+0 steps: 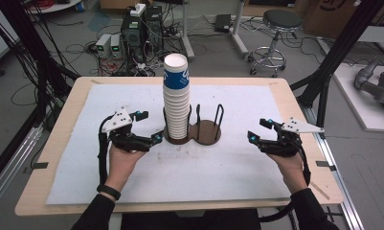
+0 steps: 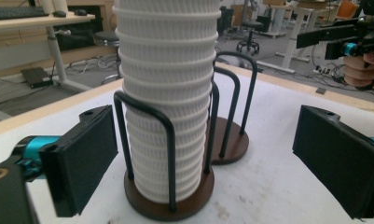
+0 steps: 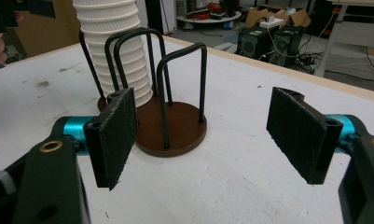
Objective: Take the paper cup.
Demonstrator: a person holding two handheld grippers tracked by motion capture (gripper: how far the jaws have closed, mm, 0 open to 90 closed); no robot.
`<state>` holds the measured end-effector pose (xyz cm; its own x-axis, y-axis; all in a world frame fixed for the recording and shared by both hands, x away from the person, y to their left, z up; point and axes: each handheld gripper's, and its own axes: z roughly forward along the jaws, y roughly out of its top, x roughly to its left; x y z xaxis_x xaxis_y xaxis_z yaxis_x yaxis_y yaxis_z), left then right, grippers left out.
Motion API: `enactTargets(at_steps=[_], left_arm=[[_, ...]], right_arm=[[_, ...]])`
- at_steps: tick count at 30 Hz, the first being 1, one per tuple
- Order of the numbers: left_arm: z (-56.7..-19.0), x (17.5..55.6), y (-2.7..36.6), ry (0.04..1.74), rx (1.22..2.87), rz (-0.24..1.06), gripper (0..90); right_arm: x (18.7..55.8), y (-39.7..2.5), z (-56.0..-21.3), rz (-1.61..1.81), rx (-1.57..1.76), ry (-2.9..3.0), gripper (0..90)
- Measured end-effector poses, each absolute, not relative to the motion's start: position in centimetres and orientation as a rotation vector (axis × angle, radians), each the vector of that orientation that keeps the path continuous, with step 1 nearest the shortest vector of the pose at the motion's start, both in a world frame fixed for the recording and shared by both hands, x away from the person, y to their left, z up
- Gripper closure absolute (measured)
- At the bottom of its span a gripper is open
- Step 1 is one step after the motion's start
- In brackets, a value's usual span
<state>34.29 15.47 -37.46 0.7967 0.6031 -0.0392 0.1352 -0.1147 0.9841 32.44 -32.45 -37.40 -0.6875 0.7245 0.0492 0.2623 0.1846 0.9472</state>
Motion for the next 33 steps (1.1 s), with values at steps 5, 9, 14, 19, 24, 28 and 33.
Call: enactTargets(at_steps=[5, 9, 14, 19, 24, 28, 33], left_arm=[[-36.8, 35.6, 14.3, 0.573, 1.674, 0.456, 5.6], [-36.4, 36.4, 13.9, 0.574, 1.662, 0.452, 5.6], [-35.8, 37.4, 13.7, 0.588, 1.637, 0.453, 5.7], [-34.7, 38.6, 13.0, 0.558, 1.623, 0.454, 5.6], [-33.9, 39.7, 12.1, 0.539, 1.620, 0.453, 5.6], [-33.8, 40.6, 11.4, 0.536, 1.616, 0.435, 5.7], [-33.6, 41.2, 10.9, 0.533, 1.606, 0.428, 5.7]], right_arm=[[32.5, -32.4, -37.4, 1.511, 0.923, 2.056, 25.3], [32.5, -32.4, -37.4, 1.509, 0.921, 2.060, 25.2], [32.5, -32.3, -37.4, 1.509, 0.921, 2.058, 25.3], [32.5, -32.3, -37.4, 1.509, 0.916, 2.062, 25.3], [32.5, -32.2, -37.5, 1.507, 0.918, 2.068, 25.3], [32.5, -32.1, -37.5, 1.505, 0.911, 2.074, 25.3], [32.5, -32.0, -37.5, 1.509, 0.908, 2.079, 25.3]])
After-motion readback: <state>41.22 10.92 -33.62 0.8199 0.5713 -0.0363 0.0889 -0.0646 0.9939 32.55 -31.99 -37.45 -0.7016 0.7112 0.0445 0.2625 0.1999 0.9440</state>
